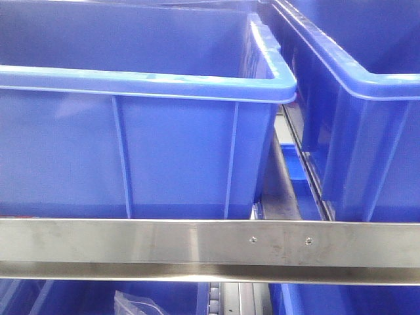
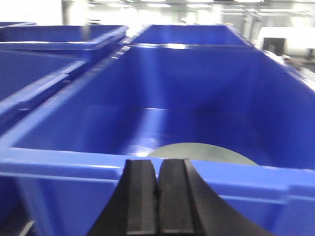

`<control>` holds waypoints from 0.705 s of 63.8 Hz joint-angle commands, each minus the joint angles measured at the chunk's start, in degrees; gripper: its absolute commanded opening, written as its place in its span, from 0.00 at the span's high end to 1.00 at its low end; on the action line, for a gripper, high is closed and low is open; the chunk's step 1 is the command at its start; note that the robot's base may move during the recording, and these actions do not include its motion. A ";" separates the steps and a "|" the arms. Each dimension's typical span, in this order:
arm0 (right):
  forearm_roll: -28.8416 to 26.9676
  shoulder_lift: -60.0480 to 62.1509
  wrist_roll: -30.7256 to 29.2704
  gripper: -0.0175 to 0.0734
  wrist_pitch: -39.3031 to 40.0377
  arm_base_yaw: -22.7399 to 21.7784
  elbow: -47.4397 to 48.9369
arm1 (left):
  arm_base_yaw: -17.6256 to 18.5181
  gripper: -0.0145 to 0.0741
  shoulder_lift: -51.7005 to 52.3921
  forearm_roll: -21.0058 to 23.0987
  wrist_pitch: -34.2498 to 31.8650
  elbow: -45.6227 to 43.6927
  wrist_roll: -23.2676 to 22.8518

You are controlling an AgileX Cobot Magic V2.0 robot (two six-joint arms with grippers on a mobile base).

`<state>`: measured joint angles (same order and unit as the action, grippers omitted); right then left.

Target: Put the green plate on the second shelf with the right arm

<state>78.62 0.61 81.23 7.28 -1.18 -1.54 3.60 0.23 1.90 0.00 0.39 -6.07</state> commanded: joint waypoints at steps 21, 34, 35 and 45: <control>-2.65 1.03 -1.22 0.76 -3.37 -0.38 1.01 | -0.09 0.69 0.99 0.06 -4.64 2.34 -0.17; -23.77 1.03 -22.99 0.76 -3.53 -0.38 0.96 | -0.09 0.69 0.99 0.06 -4.64 2.34 -0.17; -27.92 1.03 -25.69 0.76 -3.88 -0.38 0.96 | -0.09 0.69 0.99 0.06 -4.64 2.34 -0.17; -61.57 1.03 -59.55 0.76 -10.23 -0.38 0.96 | -0.09 0.69 0.99 0.06 -4.64 2.34 -0.17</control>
<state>34.65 0.61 39.82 -1.78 -1.18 -1.54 3.60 0.23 1.90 0.00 0.39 -6.07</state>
